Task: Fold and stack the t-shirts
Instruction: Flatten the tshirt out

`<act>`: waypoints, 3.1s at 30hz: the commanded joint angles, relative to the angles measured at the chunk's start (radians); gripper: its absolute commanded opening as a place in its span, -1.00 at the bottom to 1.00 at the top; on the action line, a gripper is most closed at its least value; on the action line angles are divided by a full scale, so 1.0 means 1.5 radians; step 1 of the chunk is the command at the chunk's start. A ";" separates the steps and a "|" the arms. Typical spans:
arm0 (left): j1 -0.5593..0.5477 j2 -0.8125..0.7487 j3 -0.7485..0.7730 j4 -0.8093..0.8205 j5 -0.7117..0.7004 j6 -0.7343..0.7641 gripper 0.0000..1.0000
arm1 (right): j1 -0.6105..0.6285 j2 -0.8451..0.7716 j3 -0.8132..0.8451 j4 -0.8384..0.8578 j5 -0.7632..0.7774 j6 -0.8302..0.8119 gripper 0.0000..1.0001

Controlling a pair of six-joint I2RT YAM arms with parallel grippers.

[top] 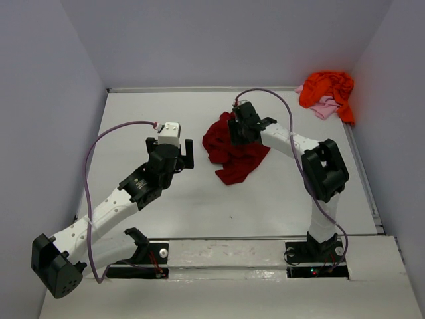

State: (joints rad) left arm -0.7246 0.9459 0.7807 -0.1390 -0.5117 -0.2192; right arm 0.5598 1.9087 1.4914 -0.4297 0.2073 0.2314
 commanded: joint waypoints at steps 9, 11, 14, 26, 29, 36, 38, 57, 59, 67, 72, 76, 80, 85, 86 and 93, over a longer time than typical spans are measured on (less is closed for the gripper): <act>-0.001 -0.001 0.014 0.011 0.002 0.001 0.98 | -0.054 0.109 0.072 0.083 -0.004 -0.026 0.22; -0.001 -0.001 0.014 0.010 0.001 0.001 0.98 | -0.054 0.117 0.083 0.083 -0.012 -0.030 0.22; -0.001 -0.001 0.014 0.011 0.000 0.001 0.98 | -0.054 0.107 0.085 0.083 -0.037 -0.027 0.22; -0.001 -0.001 0.015 0.011 -0.002 0.002 0.98 | -0.054 0.104 0.106 0.070 -0.098 -0.036 0.20; -0.001 -0.001 0.015 0.010 -0.003 0.002 0.98 | -0.054 0.112 0.112 0.070 -0.117 -0.041 0.18; -0.001 -0.002 0.014 0.010 -0.004 0.003 0.98 | -0.054 0.136 0.131 0.073 -0.132 -0.044 0.16; -0.001 -0.002 0.014 0.010 -0.006 0.003 0.98 | -0.054 0.137 0.134 0.072 -0.133 -0.043 0.16; -0.001 0.006 0.014 0.010 -0.008 0.003 0.98 | -0.054 0.172 0.127 0.063 -0.124 -0.052 -1.00; -0.001 0.007 0.014 0.010 -0.009 0.003 0.98 | -0.054 0.151 0.124 0.064 -0.129 -0.056 -1.00; 0.000 0.007 0.015 0.010 -0.012 0.003 0.98 | -0.054 -0.035 0.115 0.048 -0.133 -0.046 -1.00; 0.000 0.004 0.015 0.009 -0.014 0.002 0.98 | -0.054 -0.132 0.178 -0.004 -0.177 -0.028 -1.00; 0.000 -0.002 0.012 0.008 -0.016 -0.001 0.98 | -0.054 -0.179 0.229 -0.041 -0.183 -0.022 -1.00; 0.000 0.000 0.014 0.009 -0.016 -0.001 0.98 | -0.054 -0.207 0.282 -0.077 -0.160 -0.025 -1.00; 0.000 0.000 0.012 0.012 -0.015 -0.003 0.98 | -0.054 -0.244 0.292 -0.089 -0.146 -0.019 -1.00; 0.000 0.000 0.012 0.014 -0.013 -0.003 0.98 | -0.054 -0.245 0.290 -0.090 -0.142 -0.019 -1.00; 0.000 -0.008 0.010 0.021 -0.008 -0.006 0.98 | -0.054 -0.220 0.260 -0.079 -0.133 -0.008 -1.00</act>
State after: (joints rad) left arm -0.7246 0.9562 0.7803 -0.1390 -0.5102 -0.2234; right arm 0.4744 1.5677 1.8862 -0.5812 0.0055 0.2024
